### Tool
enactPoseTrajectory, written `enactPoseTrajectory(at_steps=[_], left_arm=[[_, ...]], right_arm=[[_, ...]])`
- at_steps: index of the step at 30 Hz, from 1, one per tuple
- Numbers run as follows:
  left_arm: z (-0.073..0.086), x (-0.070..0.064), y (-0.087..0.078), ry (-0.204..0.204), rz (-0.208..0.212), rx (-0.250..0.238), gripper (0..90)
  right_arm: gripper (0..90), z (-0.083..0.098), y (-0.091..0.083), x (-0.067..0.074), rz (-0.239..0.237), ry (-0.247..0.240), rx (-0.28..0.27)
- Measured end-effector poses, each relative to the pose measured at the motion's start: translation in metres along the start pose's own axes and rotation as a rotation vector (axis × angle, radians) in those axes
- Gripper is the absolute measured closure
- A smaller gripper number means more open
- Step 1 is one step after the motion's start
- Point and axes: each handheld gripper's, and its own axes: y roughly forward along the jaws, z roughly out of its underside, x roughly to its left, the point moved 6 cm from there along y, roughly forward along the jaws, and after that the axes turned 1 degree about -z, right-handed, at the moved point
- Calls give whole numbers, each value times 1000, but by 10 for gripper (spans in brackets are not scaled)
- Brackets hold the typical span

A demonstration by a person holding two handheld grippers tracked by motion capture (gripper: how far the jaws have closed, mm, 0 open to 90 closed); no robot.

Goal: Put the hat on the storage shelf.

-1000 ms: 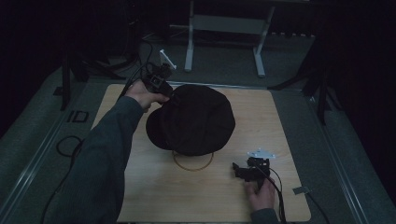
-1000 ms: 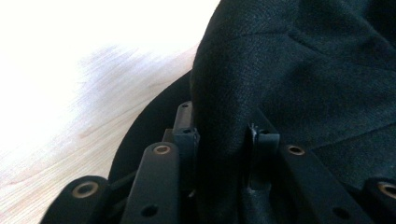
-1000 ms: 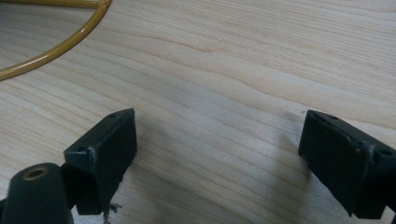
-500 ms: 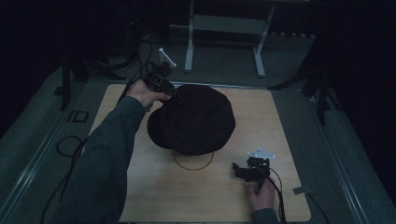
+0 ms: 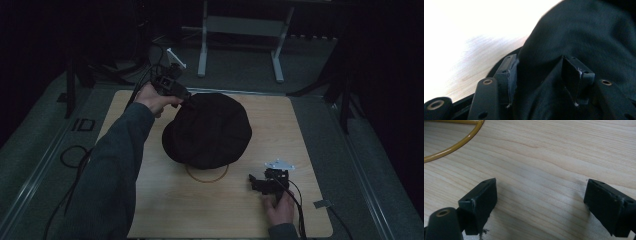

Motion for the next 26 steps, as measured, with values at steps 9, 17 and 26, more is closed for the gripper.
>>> enactPoseTrajectory(at_steps=[9, 17, 26], left_arm=[[-2, -3, 3, 27, -5, -14, 498], [1, 4, 1, 49, -62, 5, 472], [7, 14, -1, 54, -109, 27, 462]], right_arm=[[114, 0, 0, 0, 0, -1, 0], [114, 0, 0, 0, 0, -1, 0], [114, 0, 0, 0, 0, -1, 0]])
